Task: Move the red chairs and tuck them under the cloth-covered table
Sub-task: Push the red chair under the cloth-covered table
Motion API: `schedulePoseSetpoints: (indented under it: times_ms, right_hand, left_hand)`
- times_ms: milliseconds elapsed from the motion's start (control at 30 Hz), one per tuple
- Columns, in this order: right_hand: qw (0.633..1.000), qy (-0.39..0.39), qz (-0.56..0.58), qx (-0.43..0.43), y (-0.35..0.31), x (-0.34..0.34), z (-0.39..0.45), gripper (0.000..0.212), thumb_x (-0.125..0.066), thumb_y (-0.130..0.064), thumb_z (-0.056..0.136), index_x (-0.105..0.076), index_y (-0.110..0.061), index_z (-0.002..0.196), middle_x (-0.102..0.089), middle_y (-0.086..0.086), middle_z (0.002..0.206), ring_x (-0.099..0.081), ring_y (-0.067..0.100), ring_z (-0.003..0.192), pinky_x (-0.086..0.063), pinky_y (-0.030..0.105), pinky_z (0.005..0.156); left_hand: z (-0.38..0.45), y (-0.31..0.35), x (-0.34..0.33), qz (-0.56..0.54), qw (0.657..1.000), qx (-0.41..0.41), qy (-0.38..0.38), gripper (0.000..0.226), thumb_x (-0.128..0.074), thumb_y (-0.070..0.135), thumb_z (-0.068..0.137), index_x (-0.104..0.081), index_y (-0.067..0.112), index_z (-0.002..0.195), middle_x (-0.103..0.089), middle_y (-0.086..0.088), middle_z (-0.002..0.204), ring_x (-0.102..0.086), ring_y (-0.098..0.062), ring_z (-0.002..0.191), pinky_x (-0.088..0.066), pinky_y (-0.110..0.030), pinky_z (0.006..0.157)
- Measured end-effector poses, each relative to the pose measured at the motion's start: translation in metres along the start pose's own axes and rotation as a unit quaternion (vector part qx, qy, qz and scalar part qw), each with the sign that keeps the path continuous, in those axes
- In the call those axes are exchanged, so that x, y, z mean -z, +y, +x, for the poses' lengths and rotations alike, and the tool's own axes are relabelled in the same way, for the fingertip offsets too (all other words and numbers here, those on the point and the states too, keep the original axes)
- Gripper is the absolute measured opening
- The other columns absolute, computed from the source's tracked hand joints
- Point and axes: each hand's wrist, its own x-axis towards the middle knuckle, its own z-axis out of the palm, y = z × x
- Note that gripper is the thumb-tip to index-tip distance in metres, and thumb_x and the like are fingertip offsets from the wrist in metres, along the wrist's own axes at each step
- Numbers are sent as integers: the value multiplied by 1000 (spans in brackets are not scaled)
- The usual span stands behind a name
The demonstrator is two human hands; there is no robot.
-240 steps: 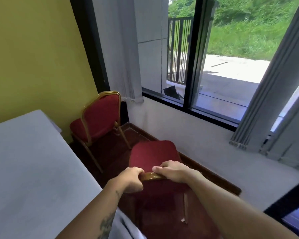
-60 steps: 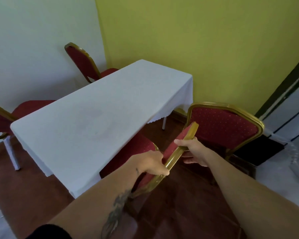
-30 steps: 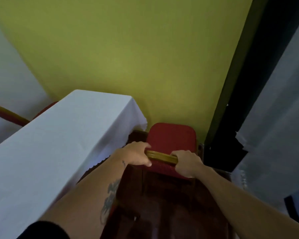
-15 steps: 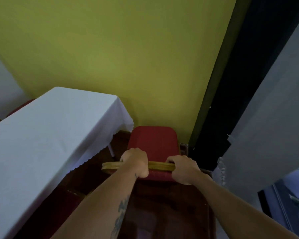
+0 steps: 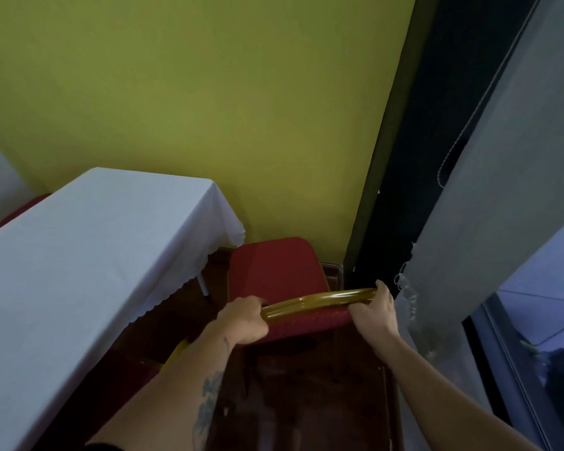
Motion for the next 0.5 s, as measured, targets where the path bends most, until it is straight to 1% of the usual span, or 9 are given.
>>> schedulePoseSetpoints:
  times_ms: [33,67,133,200,267,333,400,433,500]
  right_hand:
    - [997,8,69,-32,-2,-3,-7,98,-64,-18,76,-19,-12,162,-40,11,154,-47,31,132,-48,45,99]
    - [987,13,143,-71,-6,-7,-13,97,-64,-21,73,-20,-11,160,-48,14,147,-52,30,125,-49,46,98]
    - [944,-3,293,-154,-11,-15,-24,81,-63,-19,75,-34,-11,151,-60,17,128,-61,30,110,-56,51,90]
    - [898,-54,387,-201,-17,-29,-31,72,-65,-18,77,-44,-12,145,-63,19,129,-64,36,111,-61,57,79]
    - [875,-98,426,-207,-28,-40,-45,78,-73,-25,74,-44,-14,145,-62,20,132,-63,44,115,-58,67,82]
    - [865,-104,441,-216,-38,-48,-56,89,-82,-27,72,-38,-17,148,-62,21,129,-64,46,113,-52,74,87]
    - [873,-64,426,-227,-38,-55,-60,92,-84,-23,81,-26,-23,152,-61,21,125,-65,45,110,-52,73,90]
    - [879,-50,413,-233,-37,-56,-62,93,-82,-20,84,-21,-26,153,-61,20,124,-65,44,108,-54,71,89]
    - [890,-35,388,-237,-36,-56,-62,90,-77,-12,87,-18,-26,154,-60,20,121,-67,41,104,-57,67,86]
  left_hand:
    - [-1,-10,-1,2,1000,12,1,58,-59,18,77,-62,30,135,-70,-1,115,-68,-27,106,-56,-36,89]
    - [-1,-15,-1,4,1000,16,6,52,-57,17,78,-65,27,128,-70,-1,111,-68,-27,103,-56,-36,85]
    - [-4,-16,-1,20,1000,1,14,37,-55,16,82,-67,22,117,-69,-3,112,-67,-29,103,-53,-34,79]
    - [-9,-8,-2,53,998,-17,10,29,-55,18,89,-64,16,117,-65,-6,118,-65,-31,108,-50,-34,80]
    - [-14,-3,-7,72,997,-38,-9,26,-54,21,90,-65,13,112,-66,-9,117,-65,-31,106,-54,-35,81]
    - [-21,1,-11,85,995,-51,-24,19,-55,21,88,-66,13,102,-68,-9,109,-67,-31,101,-55,-36,80]
    - [-29,4,-14,94,994,-55,-29,16,-56,17,85,-67,12,95,-69,-9,102,-68,-30,96,-53,-35,75]
    - [-32,4,-17,93,994,-54,-31,18,-56,15,84,-68,11,97,-69,-9,101,-67,-29,94,-52,-34,75]
    - [-35,1,-21,96,993,-54,-39,22,-55,13,86,-69,10,103,-69,-9,103,-67,-29,94,-52,-35,77]
